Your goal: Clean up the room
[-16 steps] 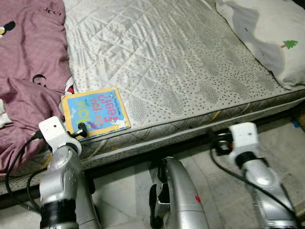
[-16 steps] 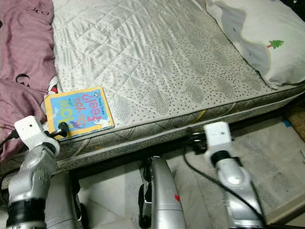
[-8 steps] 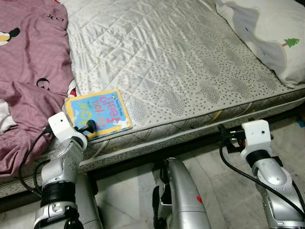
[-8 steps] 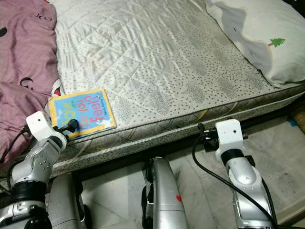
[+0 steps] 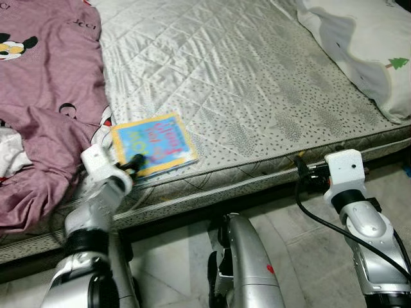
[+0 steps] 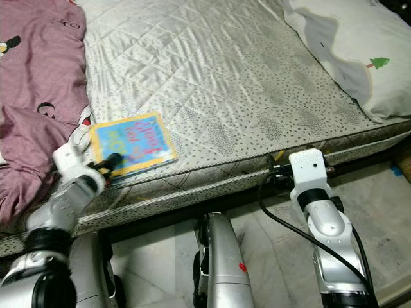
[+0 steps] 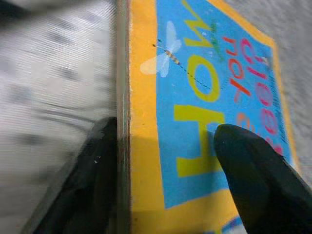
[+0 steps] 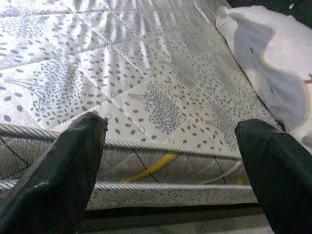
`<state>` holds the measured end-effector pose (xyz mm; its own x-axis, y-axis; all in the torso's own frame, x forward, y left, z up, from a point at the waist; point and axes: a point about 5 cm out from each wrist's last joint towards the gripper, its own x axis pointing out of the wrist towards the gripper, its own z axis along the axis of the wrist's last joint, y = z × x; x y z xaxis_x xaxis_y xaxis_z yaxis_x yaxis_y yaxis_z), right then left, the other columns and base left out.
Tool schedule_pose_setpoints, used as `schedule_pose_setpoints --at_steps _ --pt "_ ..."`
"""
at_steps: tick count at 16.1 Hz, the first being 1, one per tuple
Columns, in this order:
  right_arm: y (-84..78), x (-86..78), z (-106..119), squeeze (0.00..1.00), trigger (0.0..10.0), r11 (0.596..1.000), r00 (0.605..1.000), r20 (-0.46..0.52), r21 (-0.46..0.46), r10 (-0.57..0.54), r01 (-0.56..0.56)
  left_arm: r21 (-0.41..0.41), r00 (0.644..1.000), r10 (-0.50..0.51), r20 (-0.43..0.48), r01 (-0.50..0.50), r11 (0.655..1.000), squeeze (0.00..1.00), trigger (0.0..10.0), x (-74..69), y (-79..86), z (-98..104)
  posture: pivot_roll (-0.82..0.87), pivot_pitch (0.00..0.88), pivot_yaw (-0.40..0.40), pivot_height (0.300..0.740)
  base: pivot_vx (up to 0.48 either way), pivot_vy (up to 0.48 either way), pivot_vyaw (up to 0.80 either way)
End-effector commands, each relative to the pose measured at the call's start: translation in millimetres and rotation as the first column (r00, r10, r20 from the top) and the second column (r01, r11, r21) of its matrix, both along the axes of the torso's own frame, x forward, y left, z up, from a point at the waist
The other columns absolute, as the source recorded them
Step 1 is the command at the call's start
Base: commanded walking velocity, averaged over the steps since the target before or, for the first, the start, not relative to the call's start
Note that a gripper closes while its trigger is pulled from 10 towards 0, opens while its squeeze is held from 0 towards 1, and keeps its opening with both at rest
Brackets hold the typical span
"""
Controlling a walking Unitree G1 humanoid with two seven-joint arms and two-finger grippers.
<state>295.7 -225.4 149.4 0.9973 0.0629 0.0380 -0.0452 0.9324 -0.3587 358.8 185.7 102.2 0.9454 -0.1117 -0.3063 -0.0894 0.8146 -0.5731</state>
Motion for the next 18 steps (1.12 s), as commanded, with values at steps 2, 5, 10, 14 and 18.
schedule_pose_setpoints --at_steps 2,5,10,14,18 --pt "-1.0 0.0 -2 0.0 10.0 1.0 1.0 -0.002 -0.013 -0.006 0.006 -0.011 0.997 -0.08 -0.012 0.079 0.997 0.0 0.0 2.0 -15.7 -3 -0.2 0.213 -0.131 0.538 0.0 0.0 0.0" --pt "-2.9 0.5 -1 0.0 10.0 1.0 1.0 0.008 -0.019 -0.015 0.015 -0.031 0.987 -0.16 -0.031 0.159 0.987 0.0 0.0 2.7 -24.8 -10 -0.21 0.208 -0.128 0.538 0.0 0.0 0.0" --pt "-0.9 6.9 -1 0.0 10.0 0.999 1.0 0.019 -0.03 -0.014 0.015 -0.144 0.964 -0.265 0.028 0.267 0.953 0.0 0.0 0.8 -45.0 -16 -0.2 0.199 -0.139 0.538 0.0 0.0 0.0" --pt "2.0 8.4 -2 0.0 10.0 0.999 1.0 0.024 -0.033 -0.005 0.006 -0.2 0.959 -0.272 0.084 0.283 0.938 0.0 0.0 2.8 -46.7 -13 -0.2 0.186 -0.142 0.538 0.0 0.0 0.0" --pt "5.3 13.1 -1 0.0 10.0 1.0 0.999 0.035 -0.029 0.004 -0.003 -0.193 0.952 -0.273 0.137 0.296 0.935 0.0 0.0 4.4 -46.1 -9 -0.19 0.167 -0.143 0.538 0.0 0.0 0.0"
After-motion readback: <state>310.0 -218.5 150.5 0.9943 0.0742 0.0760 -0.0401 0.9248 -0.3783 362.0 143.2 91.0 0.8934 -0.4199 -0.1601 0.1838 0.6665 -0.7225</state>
